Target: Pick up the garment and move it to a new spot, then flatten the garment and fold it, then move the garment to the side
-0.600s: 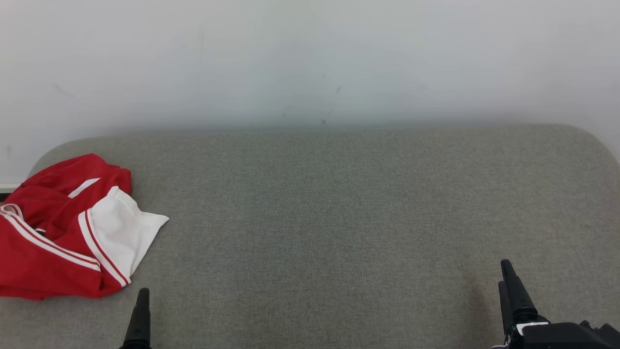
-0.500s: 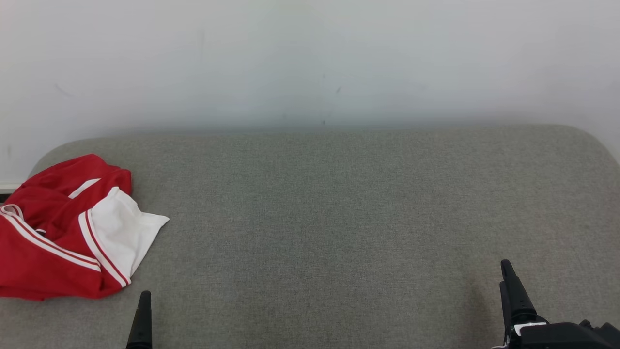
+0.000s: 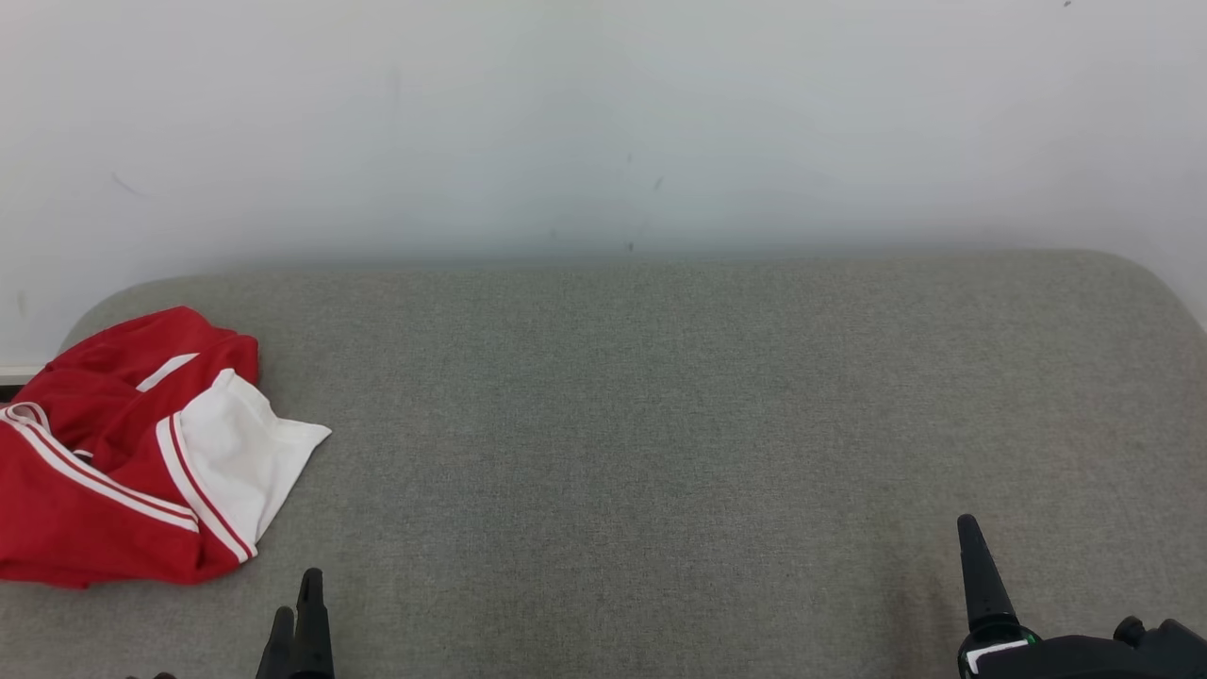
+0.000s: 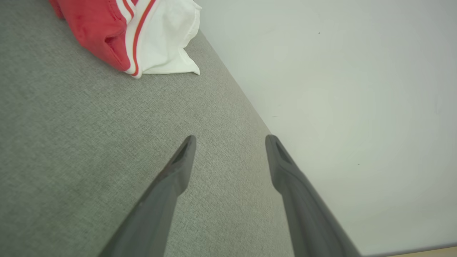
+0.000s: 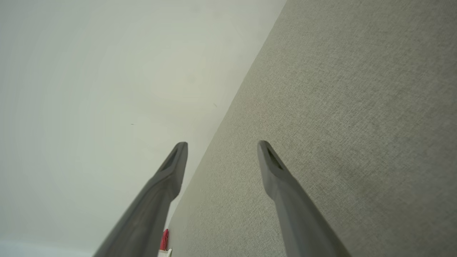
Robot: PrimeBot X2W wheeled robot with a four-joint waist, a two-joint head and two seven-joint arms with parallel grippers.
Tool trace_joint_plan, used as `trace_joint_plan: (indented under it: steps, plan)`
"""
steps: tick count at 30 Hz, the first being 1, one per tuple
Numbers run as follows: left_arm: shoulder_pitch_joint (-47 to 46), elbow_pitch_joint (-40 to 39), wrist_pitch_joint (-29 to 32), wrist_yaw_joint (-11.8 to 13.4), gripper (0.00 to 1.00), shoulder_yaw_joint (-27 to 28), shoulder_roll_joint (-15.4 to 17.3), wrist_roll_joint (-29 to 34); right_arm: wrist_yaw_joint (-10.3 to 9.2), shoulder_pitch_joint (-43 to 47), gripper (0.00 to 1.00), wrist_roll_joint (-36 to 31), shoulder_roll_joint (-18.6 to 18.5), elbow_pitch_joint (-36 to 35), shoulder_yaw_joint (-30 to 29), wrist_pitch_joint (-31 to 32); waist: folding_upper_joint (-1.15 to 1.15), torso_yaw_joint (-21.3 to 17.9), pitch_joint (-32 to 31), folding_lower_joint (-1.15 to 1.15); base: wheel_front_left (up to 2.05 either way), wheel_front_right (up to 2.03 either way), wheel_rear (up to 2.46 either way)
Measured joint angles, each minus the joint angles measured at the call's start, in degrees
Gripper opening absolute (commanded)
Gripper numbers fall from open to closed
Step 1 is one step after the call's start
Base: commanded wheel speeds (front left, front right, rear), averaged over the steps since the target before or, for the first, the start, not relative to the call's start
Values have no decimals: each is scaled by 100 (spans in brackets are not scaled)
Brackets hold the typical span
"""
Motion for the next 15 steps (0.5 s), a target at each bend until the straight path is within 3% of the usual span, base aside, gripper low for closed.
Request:
trace_joint_plan:
  steps: [15]
  plan:
    - [171,-89,-267,149,100,-218,4,1526,0,81,100,-1648,-1,1,254,-272,0,-2,-85,0,0,0,0]
